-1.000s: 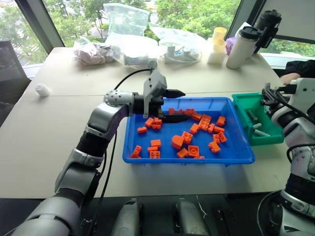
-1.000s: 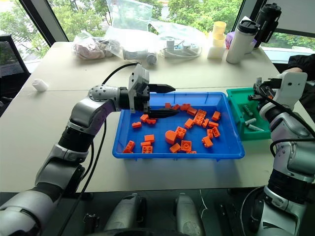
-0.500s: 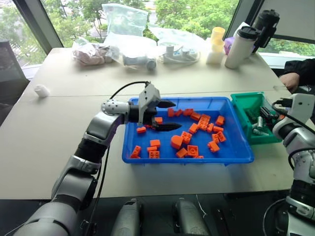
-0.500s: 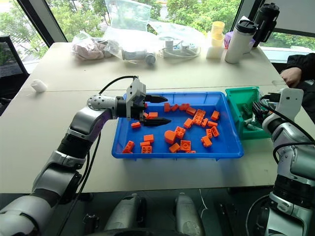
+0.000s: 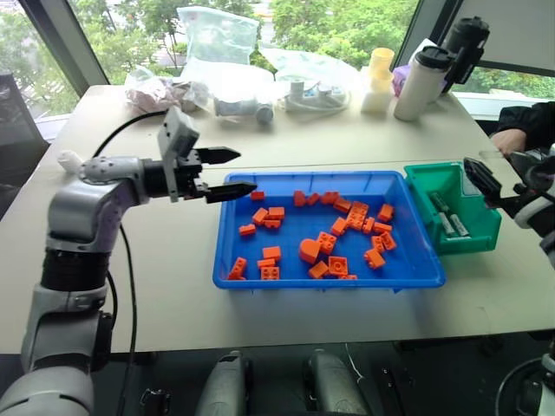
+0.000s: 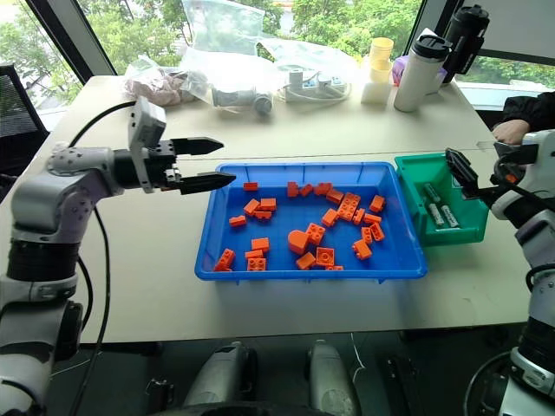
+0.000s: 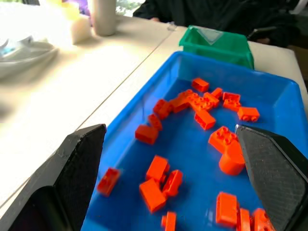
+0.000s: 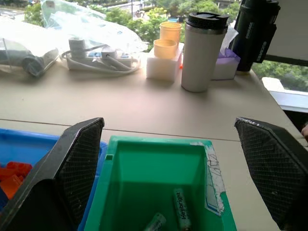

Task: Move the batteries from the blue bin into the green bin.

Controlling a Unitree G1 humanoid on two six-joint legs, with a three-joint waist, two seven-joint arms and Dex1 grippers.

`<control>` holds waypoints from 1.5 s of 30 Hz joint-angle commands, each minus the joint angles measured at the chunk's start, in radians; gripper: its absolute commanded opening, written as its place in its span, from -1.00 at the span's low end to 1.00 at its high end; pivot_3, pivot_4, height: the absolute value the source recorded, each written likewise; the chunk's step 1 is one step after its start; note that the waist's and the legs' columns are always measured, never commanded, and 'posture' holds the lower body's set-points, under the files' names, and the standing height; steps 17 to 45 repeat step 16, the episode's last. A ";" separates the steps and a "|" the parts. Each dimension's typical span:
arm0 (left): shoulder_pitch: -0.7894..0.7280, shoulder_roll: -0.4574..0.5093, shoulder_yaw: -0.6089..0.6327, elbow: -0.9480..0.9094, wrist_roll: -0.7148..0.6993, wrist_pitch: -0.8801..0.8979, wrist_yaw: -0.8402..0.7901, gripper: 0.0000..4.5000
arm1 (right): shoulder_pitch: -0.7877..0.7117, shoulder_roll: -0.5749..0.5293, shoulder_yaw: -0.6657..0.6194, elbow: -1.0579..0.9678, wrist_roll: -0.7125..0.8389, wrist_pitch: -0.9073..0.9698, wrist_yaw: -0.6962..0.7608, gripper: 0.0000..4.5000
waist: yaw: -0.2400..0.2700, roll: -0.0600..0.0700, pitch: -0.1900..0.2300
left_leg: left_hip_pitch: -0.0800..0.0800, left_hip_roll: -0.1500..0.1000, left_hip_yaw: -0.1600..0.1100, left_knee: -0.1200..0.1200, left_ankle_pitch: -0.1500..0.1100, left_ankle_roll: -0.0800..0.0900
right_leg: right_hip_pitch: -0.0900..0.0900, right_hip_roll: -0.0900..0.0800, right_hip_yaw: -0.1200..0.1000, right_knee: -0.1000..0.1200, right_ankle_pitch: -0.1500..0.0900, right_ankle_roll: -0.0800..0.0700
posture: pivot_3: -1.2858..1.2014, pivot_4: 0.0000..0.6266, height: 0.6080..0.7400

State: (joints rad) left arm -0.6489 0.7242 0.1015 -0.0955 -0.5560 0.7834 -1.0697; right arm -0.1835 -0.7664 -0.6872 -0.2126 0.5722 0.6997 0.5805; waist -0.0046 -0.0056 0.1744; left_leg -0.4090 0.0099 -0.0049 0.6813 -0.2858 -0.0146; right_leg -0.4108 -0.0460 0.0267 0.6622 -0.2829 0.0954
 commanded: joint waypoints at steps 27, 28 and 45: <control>0.540 0.181 0.332 -0.238 -0.154 0.151 0.102 1.00 | 0.339 -0.200 -0.086 -0.011 0.133 0.105 0.390 0.99 | -0.009 -0.001 0.000 | 0.018 0.001 0.002 -0.006 -0.003 0.003 | 0.017 0.000 0.001 -0.007 -0.001 0.000 | 0.03 -0.52 1.00; 0.540 0.181 0.332 -0.238 -0.154 0.151 0.102 1.00 | 0.339 -0.200 -0.086 -0.011 0.133 0.105 0.390 0.99 | -0.009 -0.001 0.000 | 0.018 0.001 0.002 -0.006 -0.003 0.003 | 0.017 0.000 0.001 -0.007 -0.001 0.000 | 0.03 -0.52 1.00; 0.540 0.181 0.332 -0.238 -0.154 0.151 0.102 1.00 | 0.339 -0.200 -0.086 -0.011 0.133 0.105 0.390 0.99 | -0.009 -0.001 0.000 | 0.018 0.001 0.002 -0.006 -0.003 0.003 | 0.017 0.000 0.001 -0.007 -0.001 0.000 | 0.03 -0.52 1.00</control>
